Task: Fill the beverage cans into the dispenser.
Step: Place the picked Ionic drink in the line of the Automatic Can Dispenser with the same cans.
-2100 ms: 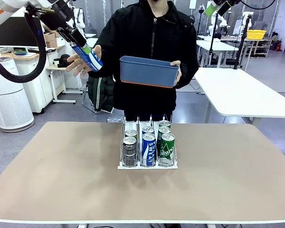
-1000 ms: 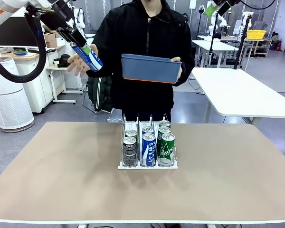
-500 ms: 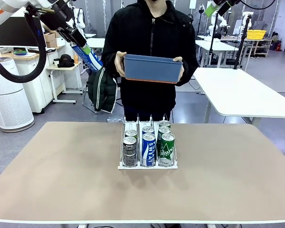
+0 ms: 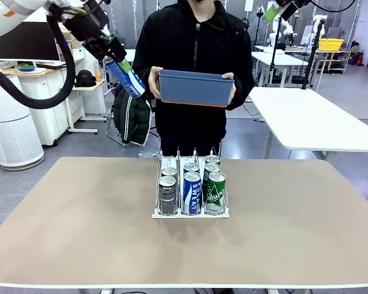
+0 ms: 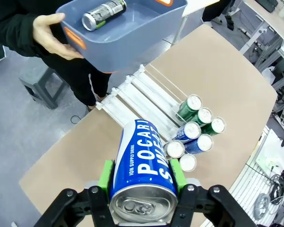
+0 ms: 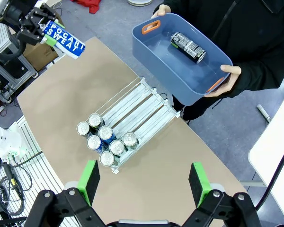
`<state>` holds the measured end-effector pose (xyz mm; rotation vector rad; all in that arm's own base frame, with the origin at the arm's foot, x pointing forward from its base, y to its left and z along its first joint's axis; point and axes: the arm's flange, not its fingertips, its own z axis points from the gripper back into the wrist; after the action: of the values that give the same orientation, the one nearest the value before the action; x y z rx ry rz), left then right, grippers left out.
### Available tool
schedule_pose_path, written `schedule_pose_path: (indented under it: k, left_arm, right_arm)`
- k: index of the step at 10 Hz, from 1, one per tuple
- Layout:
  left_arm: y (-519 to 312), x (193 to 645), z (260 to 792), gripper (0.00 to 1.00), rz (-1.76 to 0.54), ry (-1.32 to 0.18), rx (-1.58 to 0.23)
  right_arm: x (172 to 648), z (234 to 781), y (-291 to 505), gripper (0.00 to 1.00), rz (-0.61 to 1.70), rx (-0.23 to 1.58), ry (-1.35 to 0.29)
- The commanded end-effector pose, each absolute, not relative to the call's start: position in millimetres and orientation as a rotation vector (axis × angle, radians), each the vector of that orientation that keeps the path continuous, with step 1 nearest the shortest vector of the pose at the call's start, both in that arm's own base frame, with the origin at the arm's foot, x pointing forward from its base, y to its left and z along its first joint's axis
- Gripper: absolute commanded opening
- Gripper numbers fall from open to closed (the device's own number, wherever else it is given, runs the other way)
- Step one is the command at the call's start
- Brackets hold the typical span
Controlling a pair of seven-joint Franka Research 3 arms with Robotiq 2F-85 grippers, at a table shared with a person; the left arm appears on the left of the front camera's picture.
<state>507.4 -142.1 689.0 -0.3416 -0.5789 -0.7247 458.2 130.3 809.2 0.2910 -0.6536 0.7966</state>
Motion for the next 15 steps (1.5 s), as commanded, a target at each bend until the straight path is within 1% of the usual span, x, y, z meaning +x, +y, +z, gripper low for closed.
schedule_pose_path:
  k: [1,4,5,6,10,11,12,14,15]
  left_arm:
    - [-155,482,682,0.58,-0.701,-0.537,-0.346]
    - [-164,462,678,0.58,-0.725,-0.47,-0.307]
    - [-163,449,688,0.58,-0.836,-0.362,-0.315]
    - [-168,472,674,0.58,-0.731,-0.48,-0.336]
    - [-168,472,674,0.58,-0.731,-0.48,-0.336]
    - [-167,471,670,0.58,-0.743,-0.457,-0.325]
    - [-182,468,668,0.58,-0.649,-0.424,-0.28]
    - [-210,450,655,0.58,-0.66,-0.413,-0.222]
    - [-226,433,645,0.58,-0.693,-0.397,-0.207]
  right_arm:
    - [457,810,130,1.0,0.797,0.291,-0.652]
    - [457,810,130,1.0,0.797,0.291,-0.652]
    - [457,810,130,1.0,0.797,0.291,-0.652]
    - [457,810,130,1.0,0.797,0.291,-0.652]
    - [457,810,130,1.0,0.797,0.291,-0.652]
    - [457,810,130,1.0,0.797,0.291,-0.652]
    - [457,810,130,1.0,0.797,0.291,-0.652]
    - [457,810,130,1.0,0.797,0.291,-0.652]
    - [457,810,130,1.0,0.797,0.291,-0.652]
